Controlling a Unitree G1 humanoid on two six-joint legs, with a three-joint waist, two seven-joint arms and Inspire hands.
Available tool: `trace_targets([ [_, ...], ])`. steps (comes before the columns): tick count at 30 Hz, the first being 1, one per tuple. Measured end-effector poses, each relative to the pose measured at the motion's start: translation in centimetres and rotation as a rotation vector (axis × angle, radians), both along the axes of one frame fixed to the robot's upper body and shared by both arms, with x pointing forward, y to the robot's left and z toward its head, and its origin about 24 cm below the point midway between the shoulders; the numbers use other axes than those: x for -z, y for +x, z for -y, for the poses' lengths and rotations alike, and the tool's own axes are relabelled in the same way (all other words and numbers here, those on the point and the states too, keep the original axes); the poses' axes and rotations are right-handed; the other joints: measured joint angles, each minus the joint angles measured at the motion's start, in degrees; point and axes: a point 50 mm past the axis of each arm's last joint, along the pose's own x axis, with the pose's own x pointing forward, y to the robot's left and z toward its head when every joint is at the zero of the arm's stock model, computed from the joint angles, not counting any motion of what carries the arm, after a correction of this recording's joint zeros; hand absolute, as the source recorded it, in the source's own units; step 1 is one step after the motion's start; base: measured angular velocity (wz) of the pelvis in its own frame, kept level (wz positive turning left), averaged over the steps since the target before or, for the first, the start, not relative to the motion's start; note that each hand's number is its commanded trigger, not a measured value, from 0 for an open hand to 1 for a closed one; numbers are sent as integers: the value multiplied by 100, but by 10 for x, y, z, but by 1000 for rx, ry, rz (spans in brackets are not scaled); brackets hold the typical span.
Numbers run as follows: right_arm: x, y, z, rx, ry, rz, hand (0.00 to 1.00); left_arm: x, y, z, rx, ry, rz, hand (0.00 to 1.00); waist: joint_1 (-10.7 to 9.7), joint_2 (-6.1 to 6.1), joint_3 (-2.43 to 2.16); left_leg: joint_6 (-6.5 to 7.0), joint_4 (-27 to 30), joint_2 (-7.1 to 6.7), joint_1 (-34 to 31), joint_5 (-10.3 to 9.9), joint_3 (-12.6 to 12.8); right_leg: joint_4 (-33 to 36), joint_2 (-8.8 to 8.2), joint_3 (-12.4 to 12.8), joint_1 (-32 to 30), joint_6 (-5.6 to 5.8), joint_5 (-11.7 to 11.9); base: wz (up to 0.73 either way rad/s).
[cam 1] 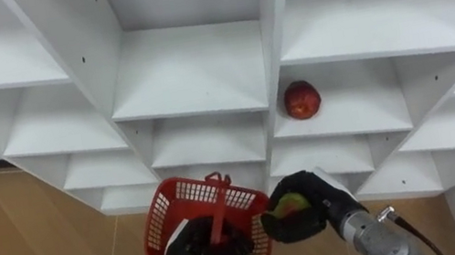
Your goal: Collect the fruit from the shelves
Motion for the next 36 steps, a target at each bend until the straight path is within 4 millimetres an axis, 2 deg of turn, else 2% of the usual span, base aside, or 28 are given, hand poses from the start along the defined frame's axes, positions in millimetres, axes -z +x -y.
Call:
trace_targets([
  [2, 4, -2, 2, 5, -13, -17, 100, 0, 0, 0, 6, -4, 1, 100, 0, 38, -16, 0, 2, 3, 7, 0, 9, 5, 1, 12, 2, 0, 0, 0],
  [10, 9, -6, 10, -3, -66, -37, 100, 0, -2, 4, 41, -25, -9, 100, -17, 59, -2, -3, 5, 19, 6, 0, -8, 3, -4, 64, -3, -4, 1, 0],
  [16, 8, -5, 10, 4, -81, -25, 100, 0, -2, 5, 58, -40, -12, 100, -11, 45, 35, -5, 5, 18, -8, -1, 5, 3, -5, 66, -16, -4, 1, 0],
  [18, 8, 0, 11, 2, -97, -22, 100, 0, -2, 6, 67, -47, -14, 100, -7, 56, 64, -5, 5, 17, -13, -1, 15, 3, -8, 65, -25, -4, 1, 0],
  [24, 7, 9, 13, 27, -113, -17, 100, 0, -3, 10, 88, -51, -17, 100, -3, 80, 80, -5, 5, 18, -14, -1, 17, -17, -6, 57, -19, -5, 1, 0],
  [36, 2, 18, 9, 63, -99, 16, 100, 1, -5, 18, 94, -78, -28, 100, -4, 94, 82, -5, 1, 19, -19, -1, 16, -76, -4, 27, 10, -7, 4, 0],
])
